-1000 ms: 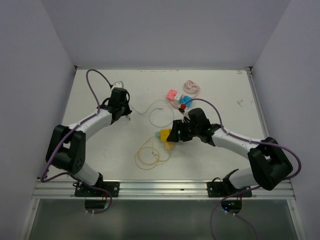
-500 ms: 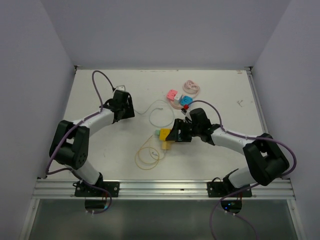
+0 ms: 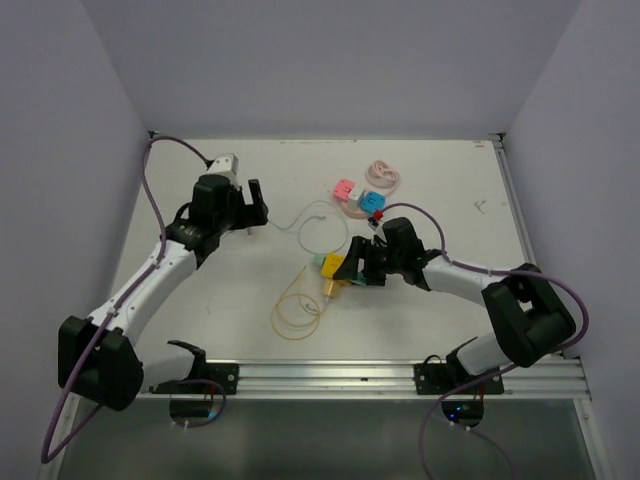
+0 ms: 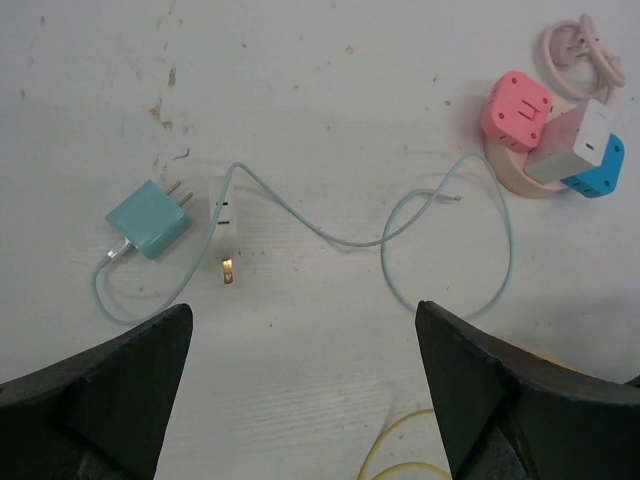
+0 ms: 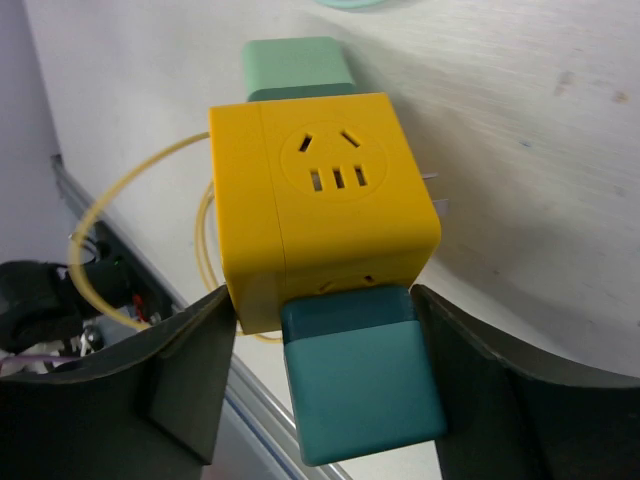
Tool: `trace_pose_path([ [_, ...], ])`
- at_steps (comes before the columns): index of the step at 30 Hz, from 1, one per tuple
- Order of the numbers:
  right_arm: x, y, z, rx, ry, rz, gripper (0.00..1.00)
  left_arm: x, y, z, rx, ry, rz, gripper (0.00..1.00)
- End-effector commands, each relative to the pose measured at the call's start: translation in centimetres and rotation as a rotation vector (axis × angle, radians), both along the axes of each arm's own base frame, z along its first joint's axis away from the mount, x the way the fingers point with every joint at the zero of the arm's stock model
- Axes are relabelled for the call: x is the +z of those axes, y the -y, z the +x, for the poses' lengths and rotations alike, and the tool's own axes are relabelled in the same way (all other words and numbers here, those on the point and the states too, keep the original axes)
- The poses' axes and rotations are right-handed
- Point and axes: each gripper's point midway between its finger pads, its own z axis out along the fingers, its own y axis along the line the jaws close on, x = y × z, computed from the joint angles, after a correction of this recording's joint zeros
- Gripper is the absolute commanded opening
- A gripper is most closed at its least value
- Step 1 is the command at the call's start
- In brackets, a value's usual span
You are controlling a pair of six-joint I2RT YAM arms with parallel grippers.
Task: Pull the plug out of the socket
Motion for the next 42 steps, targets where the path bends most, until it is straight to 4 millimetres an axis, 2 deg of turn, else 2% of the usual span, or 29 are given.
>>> trace_pose_path([
  [1,-2.5,2.9,-0.7,-0.046,-0.043,-0.165,0.74,1.6,-0.5,-1.4,-0.052,0.067,0.021,0.97],
  [2,-2.3,3.0,-0.6,-0.048,-0.038,-0.169,0.77,2.8,-0.7,-1.8,-0.049,0.107,0.017,0.98],
  [5,-2.0,3.3,-0.5,-0.058,-0.027,-0.184,0.85,3.9,-1.7,-2.6,-0.035,0.171,0.039,1.0],
  [10,-1.3,4.0,-0.5,-0.035,0.005,-0.234,0.94,4.6,-3.3,-4.1,-0.008,0.239,0.078,1.0],
  [13,0.5,4.7,-0.2,-0.003,0.07,-0.276,0.97,4.7,-4.4,-5.0,0.012,0.265,0.116,1.0],
  [19,5.7,5.3,1.2,0.09,0.255,-0.333,0.99,4.1,-5.8,-6.0,0.051,0.309,0.155,1.0],
  [20,6.1,5.3,1.1,0.108,0.266,-0.341,0.99,4.0,-5.9,-6.0,0.055,0.31,0.156,0.99],
  [22,7.8,4.8,1.4,0.162,0.345,-0.343,0.99,3.7,-6.1,-5.8,0.071,0.314,0.159,1.0],
  [25,9.4,3.7,1.2,0.259,0.445,-0.394,0.99,3.6,-6.2,-5.6,0.08,0.3,0.168,0.99],
  [27,9.5,3.3,1.2,0.326,0.53,-0.496,0.99,3.6,-6.4,-5.5,0.087,0.3,0.175,1.0],
  [28,10.3,3.0,1.6,0.337,0.571,-0.528,0.99,3.5,-6.5,-5.5,0.094,0.299,0.179,0.99],
  [31,10.6,2.4,2.4,0.417,0.65,-0.619,0.99,3.7,-7.4,-5.6,0.136,0.305,0.197,0.99],
  [33,9.8,2.1,2.3,0.503,0.664,-0.671,0.99,3.6,-7.9,-5.7,0.166,0.302,0.21,0.99],
  [34,9.8,2.5,2.9,0.531,0.7,-0.736,0.99,3.5,-8.1,-5.7,0.172,0.298,0.213,0.99],
  [35,9.0,2.7,2.8,0.572,0.687,-0.774,0.99,3.5,-8.1,-5.7,0.178,0.296,0.212,0.99],
  [42,7.4,2.6,2.2,0.827,0.692,-0.905,0.99,3.1,-8.4,-5.6,0.2,0.278,0.221,0.98],
])
